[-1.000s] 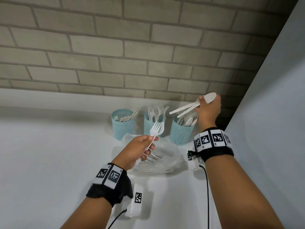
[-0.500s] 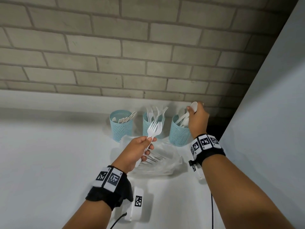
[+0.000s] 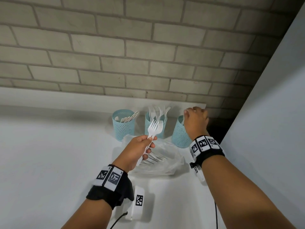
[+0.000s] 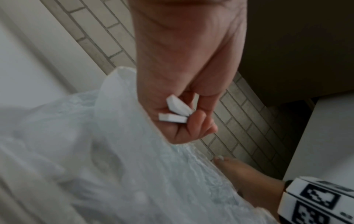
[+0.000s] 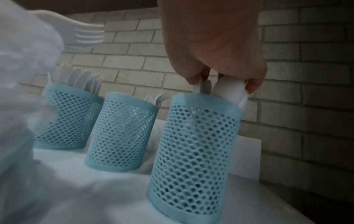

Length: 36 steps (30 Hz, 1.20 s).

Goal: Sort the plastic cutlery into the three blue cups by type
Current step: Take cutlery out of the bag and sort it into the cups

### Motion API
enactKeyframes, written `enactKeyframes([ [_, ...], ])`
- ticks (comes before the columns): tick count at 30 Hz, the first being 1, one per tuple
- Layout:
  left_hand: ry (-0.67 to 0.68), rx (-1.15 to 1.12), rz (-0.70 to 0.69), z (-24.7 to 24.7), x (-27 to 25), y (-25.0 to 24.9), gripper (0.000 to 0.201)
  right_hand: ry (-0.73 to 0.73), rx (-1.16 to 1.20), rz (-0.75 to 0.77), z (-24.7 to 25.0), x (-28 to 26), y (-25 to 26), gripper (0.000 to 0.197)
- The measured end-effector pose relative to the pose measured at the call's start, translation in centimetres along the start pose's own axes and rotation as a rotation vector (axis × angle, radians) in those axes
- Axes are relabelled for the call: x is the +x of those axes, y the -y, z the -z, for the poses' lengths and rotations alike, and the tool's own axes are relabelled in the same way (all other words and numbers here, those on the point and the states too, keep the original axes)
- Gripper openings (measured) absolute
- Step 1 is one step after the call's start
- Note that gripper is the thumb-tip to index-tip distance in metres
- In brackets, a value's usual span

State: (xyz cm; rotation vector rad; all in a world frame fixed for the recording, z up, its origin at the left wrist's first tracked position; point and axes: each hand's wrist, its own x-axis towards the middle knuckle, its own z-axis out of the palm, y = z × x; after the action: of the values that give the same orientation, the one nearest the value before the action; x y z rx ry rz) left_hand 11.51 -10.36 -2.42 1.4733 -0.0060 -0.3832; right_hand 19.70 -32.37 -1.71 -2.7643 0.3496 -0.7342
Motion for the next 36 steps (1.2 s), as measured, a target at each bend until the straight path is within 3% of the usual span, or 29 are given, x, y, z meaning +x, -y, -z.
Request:
enactKeyframes([
  [5, -0.018, -0.042, 0.001, 0.2, -0.2, -0.1, 0.021, 0.176, -0.059, 0.051, -0.1, -0.2, 0.1, 0.037],
  [9, -0.025, -0.067, -0.019, 0.3, -0.2, 0.0, 0.019, 0.36, -0.045, 0.004, 1.3, 0.4, 1.2, 0.046],
  [10, -0.023, -0.087, -0.021, 0.4, -0.2, 0.1, 0.018, 0.321, -0.014, 0.01, 1.6, 0.3, 1.7, 0.049],
  [13, -0.018, -0.14, -0.022, 0.6, -0.3, 0.4, 0.017, 0.014, 0.277, 0.144, 2.8, -1.0, 3.9, 0.042],
  [15, -0.023, -0.156, -0.022, 0.6, -0.3, 0.5, 0.017, 0.012, 0.579, 0.199, 3.9, -2.3, 5.6, 0.037],
  [16, -0.029, -0.16, -0.021, 0.7, -0.4, 0.5, 0.017, 0.112, 0.693, 0.188, 4.5, -3.1, 6.4, 0.038],
  [20, -0.018, -0.143, -0.01, 0.5, -0.8, 0.1, 0.014, 0.761, 0.858, 0.047, 4.6, -5.2, 8.1, 0.036],
  [23, 0.049, -0.101, 0.011, 0.7, -1.0, -0.1, 0.023, 0.906, 1.09, -0.005, 3.1, -6.1, 8.3, 0.024],
  [27, 0.12, 0.002, 0.027, 1.2, -1.1, -0.3, 0.044, 0.882, 1.085, -0.034, 2.2, -6.6, 8.3, 0.034],
  [30, 0.06, 0.164, -0.006, 1.0, -1.2, -0.5, 0.047, 0.864, 1.05, -0.104, 2.9, -5.9, 8.5, 0.031],
  [32, -0.076, 0.36, -0.093, 1.1, -1.1, -0.5, 0.043, 0.725, 1.042, -0.195, 3.6, -4.7, 8.4, 0.03],
  [36, -0.393, 0.783, -0.373, 2.2, -1.1, -0.7, 0.026, 0.215, 0.994, -0.278, 4.3, -1.9, 7.1, 0.024],
])
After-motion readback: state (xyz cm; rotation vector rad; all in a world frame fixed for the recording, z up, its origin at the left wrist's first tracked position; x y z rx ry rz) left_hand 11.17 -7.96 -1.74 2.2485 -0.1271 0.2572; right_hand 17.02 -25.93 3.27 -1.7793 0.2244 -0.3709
